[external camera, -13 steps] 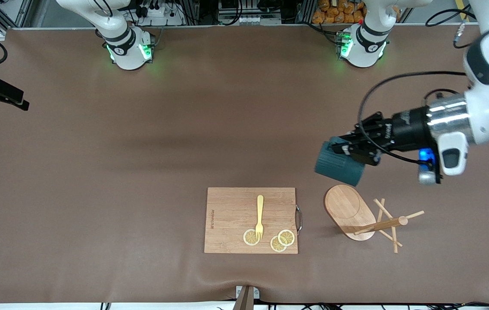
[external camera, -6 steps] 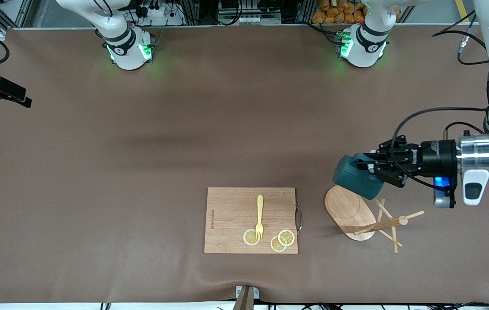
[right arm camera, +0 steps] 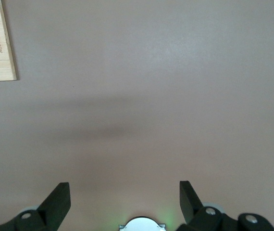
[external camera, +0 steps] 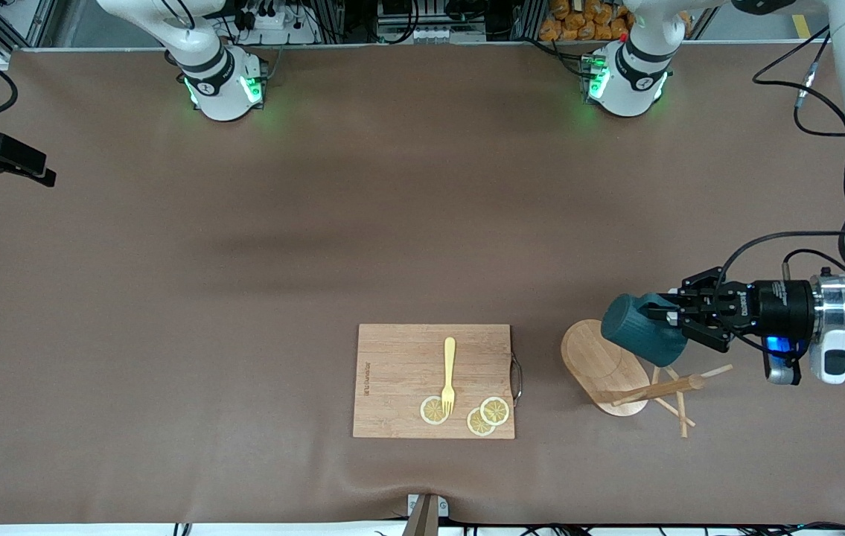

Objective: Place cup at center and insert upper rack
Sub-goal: 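Carry the mug to the wooden mug stand with the left gripper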

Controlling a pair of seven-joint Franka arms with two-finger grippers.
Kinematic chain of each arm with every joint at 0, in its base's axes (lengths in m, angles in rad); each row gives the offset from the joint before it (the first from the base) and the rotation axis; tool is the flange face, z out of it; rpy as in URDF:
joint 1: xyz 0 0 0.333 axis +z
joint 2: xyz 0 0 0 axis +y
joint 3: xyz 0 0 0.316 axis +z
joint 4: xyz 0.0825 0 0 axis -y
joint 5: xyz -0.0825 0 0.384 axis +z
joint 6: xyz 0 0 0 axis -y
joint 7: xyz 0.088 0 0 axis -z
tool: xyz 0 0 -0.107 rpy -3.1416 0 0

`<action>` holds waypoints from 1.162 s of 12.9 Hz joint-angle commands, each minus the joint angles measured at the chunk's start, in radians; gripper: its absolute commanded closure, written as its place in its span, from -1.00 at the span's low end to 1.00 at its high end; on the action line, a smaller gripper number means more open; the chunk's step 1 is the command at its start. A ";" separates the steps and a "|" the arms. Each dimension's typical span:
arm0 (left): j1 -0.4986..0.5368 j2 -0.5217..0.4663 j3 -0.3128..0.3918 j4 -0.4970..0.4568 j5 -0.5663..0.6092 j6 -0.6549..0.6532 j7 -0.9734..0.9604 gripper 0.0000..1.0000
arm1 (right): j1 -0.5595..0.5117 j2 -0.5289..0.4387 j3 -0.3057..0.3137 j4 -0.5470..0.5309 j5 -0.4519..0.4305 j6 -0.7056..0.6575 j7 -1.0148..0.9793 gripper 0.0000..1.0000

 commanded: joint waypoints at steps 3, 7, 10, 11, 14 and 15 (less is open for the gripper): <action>0.008 0.018 -0.011 0.015 -0.022 -0.015 0.019 1.00 | -0.001 0.000 0.001 -0.002 0.007 0.004 0.014 -1.00; 0.008 0.004 -0.015 0.015 -0.058 -0.039 0.005 1.00 | -0.001 0.000 0.001 -0.002 0.008 0.004 0.013 -1.00; -0.001 -0.006 -0.023 0.015 -0.068 -0.042 -0.012 1.00 | -0.001 0.000 0.001 -0.002 0.007 0.004 0.013 -1.00; -0.001 -0.003 -0.025 0.013 -0.068 -0.042 -0.005 1.00 | -0.003 0.000 0.001 -0.002 0.007 0.004 0.013 -1.00; -0.001 0.012 -0.025 0.013 -0.068 -0.042 0.004 1.00 | -0.001 0.004 0.001 -0.002 0.003 0.004 0.013 -1.00; 0.002 0.016 -0.025 0.012 -0.068 -0.042 0.005 1.00 | -0.001 0.008 0.001 0.000 0.003 0.004 0.013 -1.00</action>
